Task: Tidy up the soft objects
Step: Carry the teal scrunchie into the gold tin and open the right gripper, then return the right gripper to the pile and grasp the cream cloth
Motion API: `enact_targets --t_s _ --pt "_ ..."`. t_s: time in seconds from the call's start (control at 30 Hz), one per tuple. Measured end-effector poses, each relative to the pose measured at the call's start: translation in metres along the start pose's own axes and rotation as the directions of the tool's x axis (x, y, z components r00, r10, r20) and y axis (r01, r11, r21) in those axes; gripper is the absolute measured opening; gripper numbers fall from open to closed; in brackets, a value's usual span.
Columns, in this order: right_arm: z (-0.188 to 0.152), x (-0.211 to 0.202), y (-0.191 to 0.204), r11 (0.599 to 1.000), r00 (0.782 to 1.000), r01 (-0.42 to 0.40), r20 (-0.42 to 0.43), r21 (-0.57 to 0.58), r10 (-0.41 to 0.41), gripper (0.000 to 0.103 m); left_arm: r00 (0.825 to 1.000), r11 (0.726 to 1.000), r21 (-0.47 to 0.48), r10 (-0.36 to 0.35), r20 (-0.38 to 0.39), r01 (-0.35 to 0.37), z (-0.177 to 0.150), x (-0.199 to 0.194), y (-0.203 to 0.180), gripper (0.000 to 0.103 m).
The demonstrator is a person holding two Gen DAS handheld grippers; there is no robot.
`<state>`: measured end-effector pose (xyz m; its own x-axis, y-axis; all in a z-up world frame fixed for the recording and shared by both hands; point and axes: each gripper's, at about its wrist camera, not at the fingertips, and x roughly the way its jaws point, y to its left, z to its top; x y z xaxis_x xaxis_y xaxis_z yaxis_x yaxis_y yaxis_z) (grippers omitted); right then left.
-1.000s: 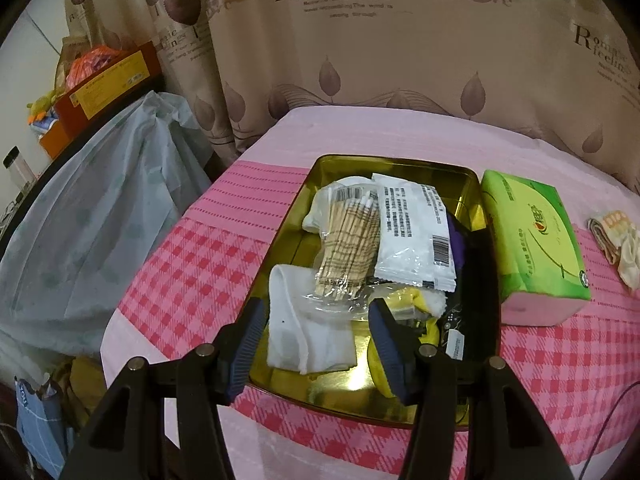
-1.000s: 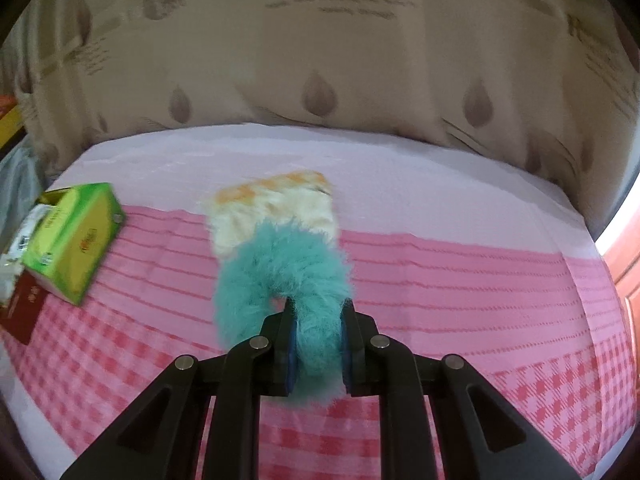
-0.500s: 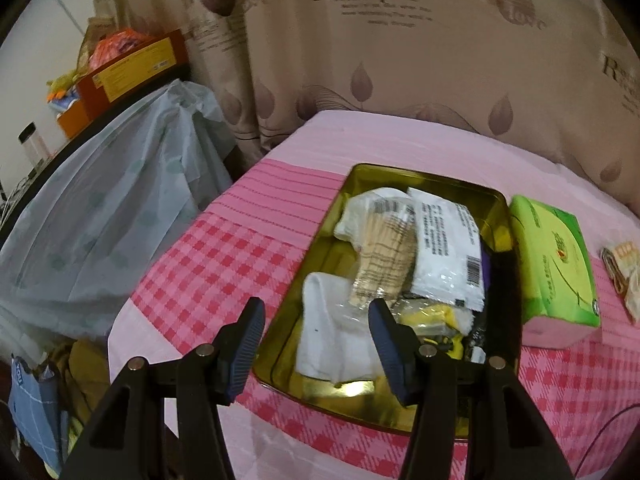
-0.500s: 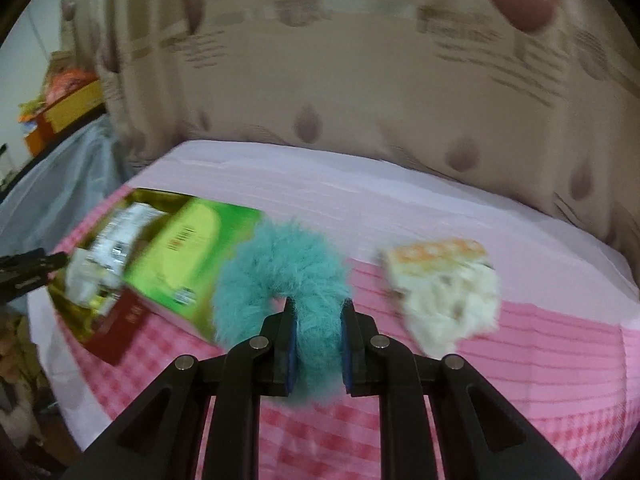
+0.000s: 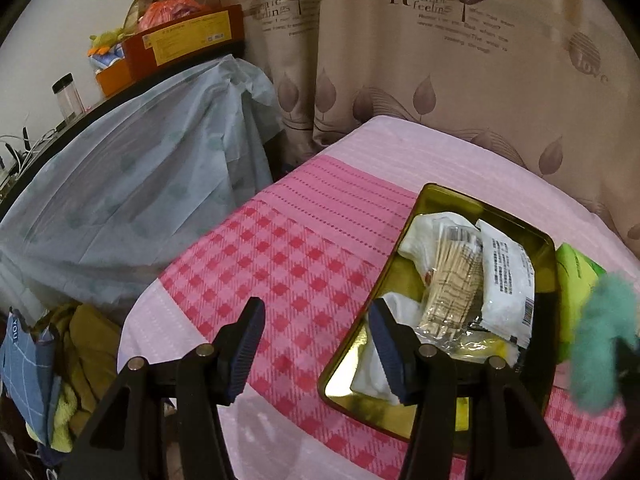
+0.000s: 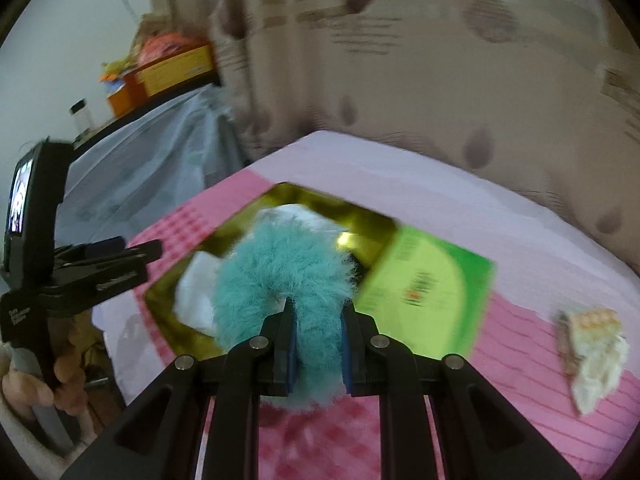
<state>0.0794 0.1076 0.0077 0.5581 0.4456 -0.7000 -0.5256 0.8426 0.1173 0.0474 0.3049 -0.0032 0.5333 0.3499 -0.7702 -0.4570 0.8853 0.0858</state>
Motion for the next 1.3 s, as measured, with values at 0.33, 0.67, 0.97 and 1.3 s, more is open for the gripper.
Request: enact_targets --t_s 0.33,0.67,0.97,1.3 --pt "-0.001 0.049 0.034 0.998 0.996 -0.049 -0.073 -0.037 0.046 0.017 1.0 0.999 -0.033 -0.022 -0.001 0.022 0.002 0.002 0.008 0.055" --pt "-0.008 0.052 0.041 0.997 0.996 -0.045 -0.085 -0.058 0.04 0.055 0.999 0.999 -0.044 -0.03 -0.013 0.029 0.002 0.006 0.009 0.055" --pt "-0.015 0.018 0.028 0.998 0.998 -0.046 -0.05 -0.043 0.044 0.068 1.0 0.999 -0.025 -0.026 -0.004 0.025 0.0 0.003 0.003 0.055" --pt "-0.038 -0.027 -0.035 0.997 0.998 0.059 0.001 0.057 -0.059 0.074 1.0 1.0 -0.008 -0.021 -0.007 0.021 -0.002 0.003 -0.001 0.055"
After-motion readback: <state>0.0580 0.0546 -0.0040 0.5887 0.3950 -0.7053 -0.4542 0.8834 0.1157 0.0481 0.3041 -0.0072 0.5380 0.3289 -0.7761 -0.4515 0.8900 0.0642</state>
